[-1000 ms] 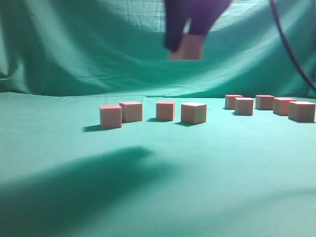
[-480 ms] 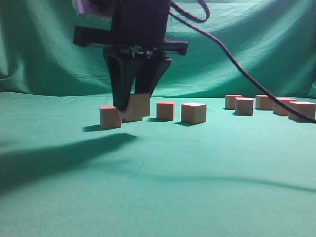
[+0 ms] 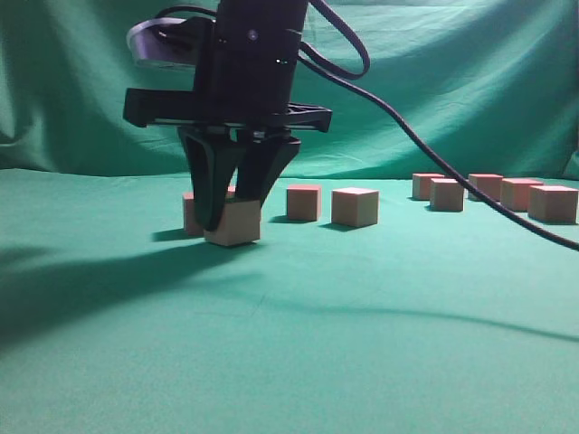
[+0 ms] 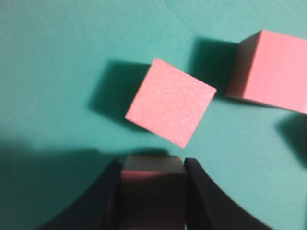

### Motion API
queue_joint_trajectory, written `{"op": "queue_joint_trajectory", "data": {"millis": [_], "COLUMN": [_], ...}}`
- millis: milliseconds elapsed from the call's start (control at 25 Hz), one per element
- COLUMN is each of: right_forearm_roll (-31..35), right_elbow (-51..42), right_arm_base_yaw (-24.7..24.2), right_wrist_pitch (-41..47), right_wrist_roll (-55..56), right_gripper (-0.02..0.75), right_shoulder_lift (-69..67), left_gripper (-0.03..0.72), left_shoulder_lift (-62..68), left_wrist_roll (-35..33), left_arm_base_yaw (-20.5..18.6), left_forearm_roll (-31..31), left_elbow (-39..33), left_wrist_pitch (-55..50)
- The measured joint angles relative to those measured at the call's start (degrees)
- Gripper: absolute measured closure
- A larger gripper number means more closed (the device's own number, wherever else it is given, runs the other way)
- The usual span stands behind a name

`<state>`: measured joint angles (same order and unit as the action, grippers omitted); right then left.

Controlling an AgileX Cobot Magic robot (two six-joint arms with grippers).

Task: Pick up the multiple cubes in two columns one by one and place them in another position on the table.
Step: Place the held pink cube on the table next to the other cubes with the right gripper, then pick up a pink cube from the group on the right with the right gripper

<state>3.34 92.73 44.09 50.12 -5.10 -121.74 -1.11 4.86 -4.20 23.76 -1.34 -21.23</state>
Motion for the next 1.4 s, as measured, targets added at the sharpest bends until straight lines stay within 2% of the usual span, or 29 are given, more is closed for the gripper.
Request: {"op": "queue_joint_trajectory", "data": {"millis": [320, 520, 600, 720, 760, 920, 1240, 1400], "right_forearm_roll": [1.15, 1.15, 1.15, 0.57, 0.46, -0.79, -5.29, -8.48], "right_elbow": [0.19, 1.66, 4.25, 9.74, 11.78, 17.7, 18.36, 15.17], "right_arm_base_yaw": [0.0, 0.0, 0.0, 0.0, 0.0, 0.0, -0.11, -3.48], "right_wrist_pitch": [-0.22, 2.52, 6.57, 13.84, 16.25, 19.83, 20.92, 21.05], "right_wrist_roll": [-0.07, -0.18, -0.18, -0.18, -0.18, -0.26, 0.44, 3.85], "right_gripper": [0.483, 0.205, 0.137, 0.144, 0.103, 0.119, 0.119, 0.119], "right_shoulder_lift": [0.0, 0.0, 0.0, 0.0, 0.0, 0.0, 9.45, 17.64], "left_gripper": [0.688, 0.688, 0.688, 0.688, 0.688, 0.688, 0.688, 0.688], "left_shoulder_lift": [0.0, 0.0, 0.0, 0.0, 0.0, 0.0, 0.0, 0.0], "left_wrist_roll": [0.0, 0.0, 0.0, 0.0, 0.0, 0.0, 0.0, 0.0], "left_arm_base_yaw": [0.0, 0.0, 0.0, 0.0, 0.0, 0.0, 0.0, 0.0], "left_forearm_roll": [0.0, 0.0, 0.0, 0.0, 0.0, 0.0, 0.0, 0.0], "left_elbow": [0.0, 0.0, 0.0, 0.0, 0.0, 0.0, 0.0, 0.0], "left_wrist_pitch": [0.0, 0.0, 0.0, 0.0, 0.0, 0.0, 0.0, 0.0]}}
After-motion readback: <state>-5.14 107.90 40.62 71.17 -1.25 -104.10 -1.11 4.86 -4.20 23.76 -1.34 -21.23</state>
